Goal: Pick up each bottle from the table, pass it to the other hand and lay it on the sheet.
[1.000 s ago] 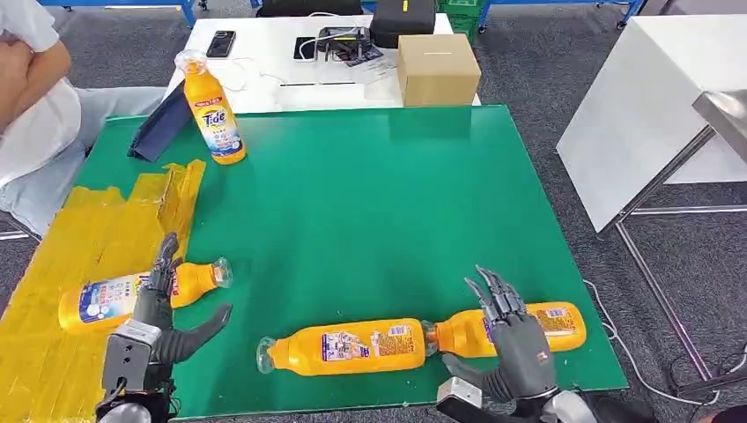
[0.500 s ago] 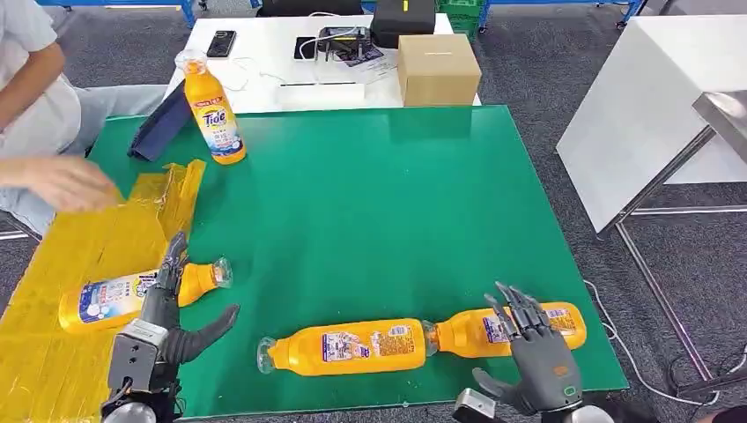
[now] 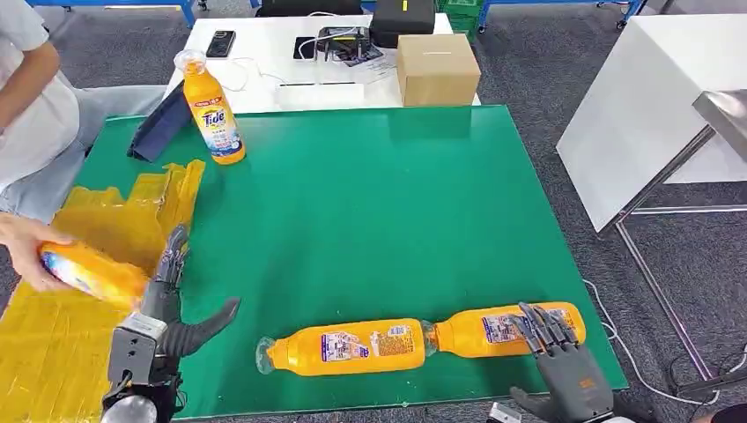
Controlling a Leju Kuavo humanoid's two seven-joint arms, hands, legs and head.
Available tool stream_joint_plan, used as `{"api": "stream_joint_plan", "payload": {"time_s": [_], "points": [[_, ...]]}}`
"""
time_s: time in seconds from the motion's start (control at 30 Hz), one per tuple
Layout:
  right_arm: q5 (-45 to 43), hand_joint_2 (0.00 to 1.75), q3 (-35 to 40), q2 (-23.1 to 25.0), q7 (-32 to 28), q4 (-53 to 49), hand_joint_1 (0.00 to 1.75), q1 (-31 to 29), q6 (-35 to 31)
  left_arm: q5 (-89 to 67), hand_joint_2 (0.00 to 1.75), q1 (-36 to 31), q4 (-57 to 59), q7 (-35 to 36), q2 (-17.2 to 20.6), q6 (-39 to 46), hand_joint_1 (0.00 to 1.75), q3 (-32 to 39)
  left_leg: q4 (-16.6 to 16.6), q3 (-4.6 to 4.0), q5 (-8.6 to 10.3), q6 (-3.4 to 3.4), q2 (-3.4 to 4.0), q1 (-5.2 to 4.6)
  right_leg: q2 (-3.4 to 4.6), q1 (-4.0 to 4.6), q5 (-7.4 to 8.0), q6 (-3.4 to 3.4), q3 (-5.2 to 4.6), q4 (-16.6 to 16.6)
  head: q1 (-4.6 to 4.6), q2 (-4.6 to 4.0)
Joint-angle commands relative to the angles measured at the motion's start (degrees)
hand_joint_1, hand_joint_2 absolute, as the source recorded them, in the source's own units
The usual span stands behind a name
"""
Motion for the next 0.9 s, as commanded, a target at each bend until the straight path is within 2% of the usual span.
{"api": "stream_joint_plan", "payload": {"time_s": [0.03, 0.23, 0.5, 0.9], "points": [[-0.83, 1.75, -0.63, 0.34, -0.31, 6.45, 0.0, -1.56, 1.03, 0.93, 1.75, -2.0, 2.97, 0.39, 1.09, -0.24, 0.0, -0.79, -0.07, 0.12, -0.01, -0.02, -0.03, 0.03, -0.04, 0.03, -0.01, -0.06, 0.16, -0.11, 0.0, 0.0], [-0.08, 1.75, -1.68, 0.3, -0.59, 11.08, 0.0, -3.64, 2.39, 1.63, 1.75, -2.69, 3.79, 0.74, 1.11, -0.25, 0.0, -0.69, -0.11, 0.22, -0.02, -0.05, 0.01, 0.05, 0.01, 0.06, 0.01, -0.12, 0.27, -0.18, 0.0, 0.0], [3.03, 1.75, 0.5, 0.66, 1.2, 15.11, 0.0, -7.3, 3.2, 1.95, 1.75, -3.04, 4.23, 0.94, 0.8, -0.29, 0.0, -1.02, -0.13, 0.24, -0.02, -0.06, 0.08, 0.05, 0.07, 0.06, 0.03, -0.12, 0.27, -0.18, 0.0, 0.0], [0.81, 1.75, -3.43, 0.72, 0.38, 19.84, 0.0, -9.81, 4.31, 2.64, 1.75, -2.77, 4.61, 0.95, 1.01, -0.52, 0.0, -1.27, -0.11, 0.22, 0.02, -0.04, -0.04, 0.03, -0.05, 0.04, 0.03, -0.08, 0.27, -0.17, 0.02, 0.0]]}}
